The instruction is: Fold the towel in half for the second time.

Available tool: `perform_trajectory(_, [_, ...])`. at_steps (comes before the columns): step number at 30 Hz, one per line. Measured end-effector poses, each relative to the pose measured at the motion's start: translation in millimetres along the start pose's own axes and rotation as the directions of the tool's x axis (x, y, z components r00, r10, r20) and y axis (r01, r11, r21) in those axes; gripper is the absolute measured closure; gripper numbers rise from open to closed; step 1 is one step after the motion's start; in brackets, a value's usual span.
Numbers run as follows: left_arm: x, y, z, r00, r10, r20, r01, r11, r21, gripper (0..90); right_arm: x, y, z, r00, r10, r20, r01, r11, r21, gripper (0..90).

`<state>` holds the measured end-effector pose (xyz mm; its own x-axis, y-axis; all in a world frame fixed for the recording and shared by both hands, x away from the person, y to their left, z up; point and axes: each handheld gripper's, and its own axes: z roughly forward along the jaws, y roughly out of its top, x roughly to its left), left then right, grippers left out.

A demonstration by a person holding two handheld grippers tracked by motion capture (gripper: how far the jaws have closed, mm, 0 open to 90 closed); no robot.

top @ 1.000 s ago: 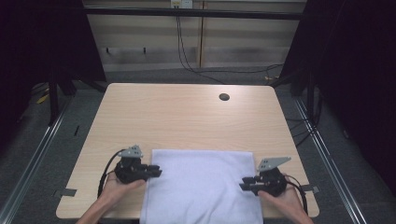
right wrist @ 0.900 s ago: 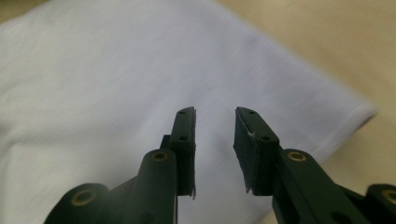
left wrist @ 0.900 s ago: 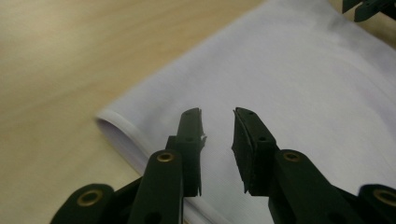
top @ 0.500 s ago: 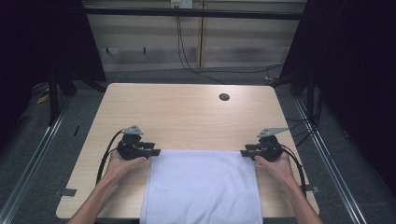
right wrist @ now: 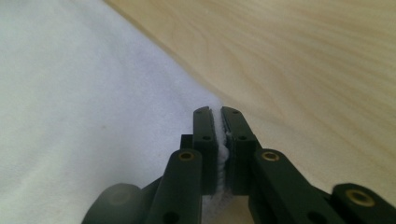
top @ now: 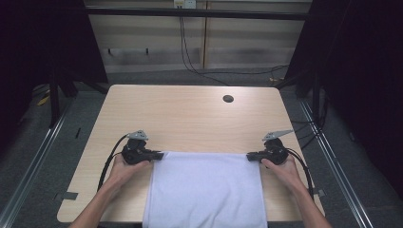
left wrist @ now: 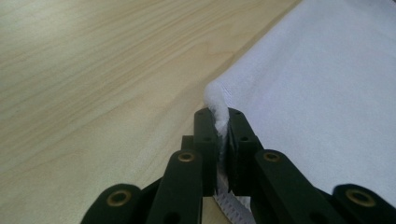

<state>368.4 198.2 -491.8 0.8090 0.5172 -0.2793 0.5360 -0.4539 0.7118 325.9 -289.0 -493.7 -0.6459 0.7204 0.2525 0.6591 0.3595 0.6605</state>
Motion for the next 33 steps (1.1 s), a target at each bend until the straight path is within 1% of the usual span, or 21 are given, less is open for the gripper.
perform_trajectory(1, [0.9, 1.5, -2.6, 1.0, -0.004, -0.005, 0.004, 0.9999, -0.015, 85.6, 1.2, 1.7, -4.5, 0.9999, 0.014, -0.003, -0.014, 0.9997, -0.022, 85.9])
perform_trajectory(3, [3.2, 5.3, -8.7, 0.9998, -0.019, 0.003, 0.019, 0.9982, -0.058, 85.7, 1.7, 6.4, -13.1, 0.9999, 0.013, 0.002, -0.012, 0.9978, -0.066, 86.2])
perform_trajectory(4, [5.1, 10.2, -13.0, 0.9998, -0.017, -0.01, 0.016, 0.9972, -0.073, 85.7, 1.4, 9.0, -16.3, 0.9999, 0.013, 0.006, -0.012, 0.9966, -0.081, 86.2])
perform_trajectory(6, [9.8, 21.7, -17.7, 0.9996, -0.017, -0.022, 0.014, 0.9942, -0.107, 85.8, -0.8, 15.9, -23.9, 0.9996, 0.027, 0.004, -0.026, 0.9913, -0.129, 86.3])
perform_trajectory(7, [11.3, 25.8, -18.6, 0.9995, -0.016, -0.027, 0.013, 0.9919, -0.126, 85.9, -2.3, 21.6, -26.5, 0.9996, 0.02, 0.017, -0.018, 0.9912, -0.131, 86.3])
perform_trajectory(8, [12.2, 30.4, -19.1, 0.9995, -0.014, -0.03, 0.01, 0.9909, -0.134, 85.9, -2.7, 25.7, -28.0, 0.9995, 0.019, 0.025, -0.016, 0.9911, -0.132, 86.3])
perform_trajectory(9, [13.5, 38.6, -19.2, 0.999, -0.001, -0.044, -0.006, 0.9897, -0.143, 85.9, -3.2, 30.0, -30.0, 0.9992, 0.016, 0.035, -0.011, 0.9907, -0.135, 86.3])
perform_trajectory(11, [16.6, 54.2, -20.0, 0.9983, 0.01, -0.057, -0.019, 0.9884, -0.151, 86.0, -5.8, 42.9, -37.1, 0.9986, 0.011, 0.051, -0.003, 0.9871, -0.16, 86.3])
perform_trajectory(13, [19.9, 65.7, -22.5, 0.9978, 0.017, -0.063, -0.028, 0.9847, -0.172, 85.9, -9.9, 53.5, -42.9, 0.9976, 0.009, 0.068, 0.003, 0.9842, -0.177, 86.3])
perform_trajectory(15, [23.6, 76.3, -24.9, 0.9978, 0.013, -0.065, -0.026, 0.9805, -0.195, 85.9, -15.0, 61.1, -47.6, 0.9969, 0.009, 0.078, 0.006, 0.9799, -0.199, 86.4])
perform_trajectory(17, [26.5, 89.2, -25.7, 0.9968, 0.018, -0.078, -0.034, 0.9777, -0.207, 85.9, -21.5, 69.8, -53.2, 0.9957, 0.009, 0.092, 0.012, 0.973, -0.23, 86.3])
perform_trajectory(19, [27.3, 98.2, -25.8, 0.9962, 0.016, -0.086, -0.035, 0.9739, -0.224, 86.0, -26.9, 77.9, -57.0, 0.9943, 0.02, 0.105, 0.008, 0.9648, -0.263, 86.4])
perform_trajectory(22, [27.6, 109.8, -26.4, 0.9957, 0.011, -0.092, -0.034, 0.9655, -0.258, 86.0, -34.7, 87.8, -60.2, 0.9921, 0.039, 0.119, -0.002, 0.9565, -0.292, 86.6])
perform_trajectory(24, [26.3, 113.8, -28.2, 0.9957, 0.012, -0.092, -0.037, 0.9625, -0.269, 86.0, -38.5, 93.3, -62.7, 0.9911, 0.045, 0.125, -0.005, 0.9518, -0.307, 86.6])
perform_trajectory(26, [22.5, 113.4, -31.7, 0.9966, 0.024, -0.079, -0.045, 0.9589, -0.28, 86.0, -39.2, 95.8, -65.8, 0.9915, 0.044, 0.122, -0.002, 0.9453, -0.326, 86.6])
perform_trajectory(27, [20.2, 112.3, -33.0, 0.9963, 0.035, -0.079, -0.056, 0.9588, -0.279, 86.0, -38.5, 94.8, -67.9, 0.992, 0.043, 0.119, -0.001, 0.944, -0.33, 86.6])
perform_trajectory(28, [17.6, 110.9, -35.0, 0.9952, 0.051, -0.083, -0.072, 0.9607, -0.268, 86.0, -37.4, 93.0, -69.6, 0.9928, 0.032, 0.115, 0.008, 0.9434, -0.332, 86.6])
perform_trajectory(29, [15.4, 109.5, -36.9, 0.9942, 0.061, -0.088, -0.082, 0.9611, -0.264, 86.0, -35.2, 90.5, -71.7, 0.9938, 0.022, 0.109, 0.015, 0.9435, -0.331, 86.6])
perform_trajectory(31, [8.3, 104.6, -43.7, 0.9937, 0.091, -0.065, -0.105, 0.9576, -0.268, 85.9, -28.6, 84.9, -76.5, 0.9952, -0.005, 0.098, 0.038, 0.943, -0.331, 86.7])
perform_trajectory(32, [4.9, 101.6, -47.3, 0.9926, 0.105, -0.06, -0.118, 0.9554, -0.271, 85.9, -22.7, 81.1, -80.8, 0.9961, -0.019, 0.086, 0.048, 0.9374, -0.345, 86.8])
perform_trajectory(33, [0.8, 97.7, -52.1, 0.9916, 0.112, -0.065, -0.125, 0.9567, -0.263, 85.9, -16.5, 77.7, -85.6, 0.9964, -0.038, 0.075, 0.063, 0.9308, -0.36, 86.8])
